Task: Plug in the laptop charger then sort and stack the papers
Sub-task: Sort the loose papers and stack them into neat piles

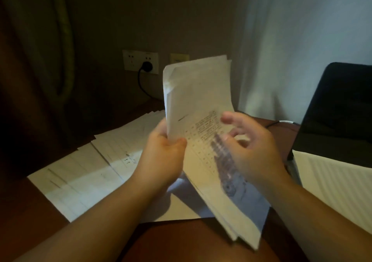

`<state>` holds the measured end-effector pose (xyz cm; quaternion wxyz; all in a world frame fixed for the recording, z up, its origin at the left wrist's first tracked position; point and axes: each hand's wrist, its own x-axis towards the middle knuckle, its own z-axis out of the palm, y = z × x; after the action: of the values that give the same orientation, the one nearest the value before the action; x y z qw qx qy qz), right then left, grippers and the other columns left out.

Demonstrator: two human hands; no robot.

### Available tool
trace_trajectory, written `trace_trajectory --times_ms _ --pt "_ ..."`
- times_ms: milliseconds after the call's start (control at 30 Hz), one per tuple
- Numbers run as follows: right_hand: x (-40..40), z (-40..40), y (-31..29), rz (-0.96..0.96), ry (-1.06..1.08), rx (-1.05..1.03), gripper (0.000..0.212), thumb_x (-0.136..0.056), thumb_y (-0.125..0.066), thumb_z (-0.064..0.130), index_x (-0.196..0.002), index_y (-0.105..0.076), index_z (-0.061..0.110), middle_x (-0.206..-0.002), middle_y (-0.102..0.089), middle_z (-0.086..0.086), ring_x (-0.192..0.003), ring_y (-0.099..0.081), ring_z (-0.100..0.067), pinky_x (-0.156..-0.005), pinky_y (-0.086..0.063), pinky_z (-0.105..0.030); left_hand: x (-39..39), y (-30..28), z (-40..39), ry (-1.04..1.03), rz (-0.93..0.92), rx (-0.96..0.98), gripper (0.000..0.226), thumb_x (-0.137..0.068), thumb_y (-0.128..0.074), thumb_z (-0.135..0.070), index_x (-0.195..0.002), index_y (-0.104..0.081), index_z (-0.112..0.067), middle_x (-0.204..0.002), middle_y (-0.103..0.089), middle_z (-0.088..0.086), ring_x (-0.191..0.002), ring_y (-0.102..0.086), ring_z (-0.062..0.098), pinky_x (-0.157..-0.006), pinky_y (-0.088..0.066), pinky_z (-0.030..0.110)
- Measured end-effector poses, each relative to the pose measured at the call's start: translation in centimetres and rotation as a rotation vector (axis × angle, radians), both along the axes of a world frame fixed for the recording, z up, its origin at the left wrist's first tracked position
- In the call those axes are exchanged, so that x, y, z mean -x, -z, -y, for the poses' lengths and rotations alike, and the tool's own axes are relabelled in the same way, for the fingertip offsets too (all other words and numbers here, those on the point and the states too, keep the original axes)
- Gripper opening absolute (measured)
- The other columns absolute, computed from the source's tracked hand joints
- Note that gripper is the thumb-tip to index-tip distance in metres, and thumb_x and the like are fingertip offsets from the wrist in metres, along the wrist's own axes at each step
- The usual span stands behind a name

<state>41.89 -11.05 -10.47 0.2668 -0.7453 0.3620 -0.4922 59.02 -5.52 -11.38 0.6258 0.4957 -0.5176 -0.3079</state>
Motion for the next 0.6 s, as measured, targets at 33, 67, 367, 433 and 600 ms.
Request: trace_trajectory --times_ms 33,67,367,433,600 --pt "0.3 0.4 -0.1 0.018 0.094 0.010 0.047 -0.092 -0.067 0.016 -0.109 -0.053 0.058 -0.110 -0.059 0.029 -0.097 -0.059 0.000 -0.078 -0.055 -0.022 -0.2 -0.2 0.0 -0.015 -0.031 0.009 0.034 -0.094 -0.057 0.000 -0.107 -0.060 -0.031 -0.096 -0.072 -0.013 -0.087 -0.072 0.007 -0.066 -0.061 0.030" --pt "0.7 0.8 -0.2 0.043 0.162 -0.017 0.045 -0.092 -0.068 0.021 -0.111 -0.052 0.058 -0.110 -0.054 0.033 -0.101 -0.057 -0.001 -0.083 -0.052 -0.023 -0.5 -0.4 0.0 -0.025 -0.076 0.019 0.034 -0.093 -0.058 0.000 -0.107 -0.061 -0.031 -0.095 -0.073 -0.013 -0.087 -0.073 0.008 -0.065 -0.061 0.029" --pt "2.7 2.2 -0.9 0.180 -0.036 -0.548 0.019 -0.098 -0.055 0.007 -0.109 -0.069 0.015 -0.096 -0.077 0.001 -0.084 -0.073 -0.014 -0.058 -0.056 -0.023 -2.2 -2.2 -0.2 -0.094 -0.345 0.040 0.019 -0.096 -0.060 -0.019 -0.114 -0.066 -0.025 -0.108 -0.075 0.003 -0.100 -0.072 0.025 -0.086 -0.057 0.053" --pt "2.7 2.0 -1.0 0.241 -0.063 -0.591 0.020 -0.099 -0.053 0.005 -0.110 -0.068 0.012 -0.094 -0.077 -0.001 -0.081 -0.074 -0.013 -0.052 -0.054 -0.019 -2.4 -2.2 -0.1 -0.056 -0.359 0.018 0.024 -0.096 -0.059 -0.023 -0.119 -0.063 -0.027 -0.112 -0.074 -0.002 -0.104 -0.071 0.022 -0.089 -0.057 0.052" --pt "2.6 2.0 -1.3 0.439 -0.008 -0.558 0.024 -0.099 -0.051 0.004 -0.110 -0.067 0.018 -0.096 -0.077 0.003 -0.085 -0.074 -0.013 -0.064 -0.059 -0.027 -2.2 -1.3 0.1 0.047 -0.185 -0.046 0.035 -0.093 -0.062 -0.015 -0.124 -0.060 -0.032 -0.116 -0.072 -0.009 -0.108 -0.069 0.019 -0.082 -0.059 0.042"
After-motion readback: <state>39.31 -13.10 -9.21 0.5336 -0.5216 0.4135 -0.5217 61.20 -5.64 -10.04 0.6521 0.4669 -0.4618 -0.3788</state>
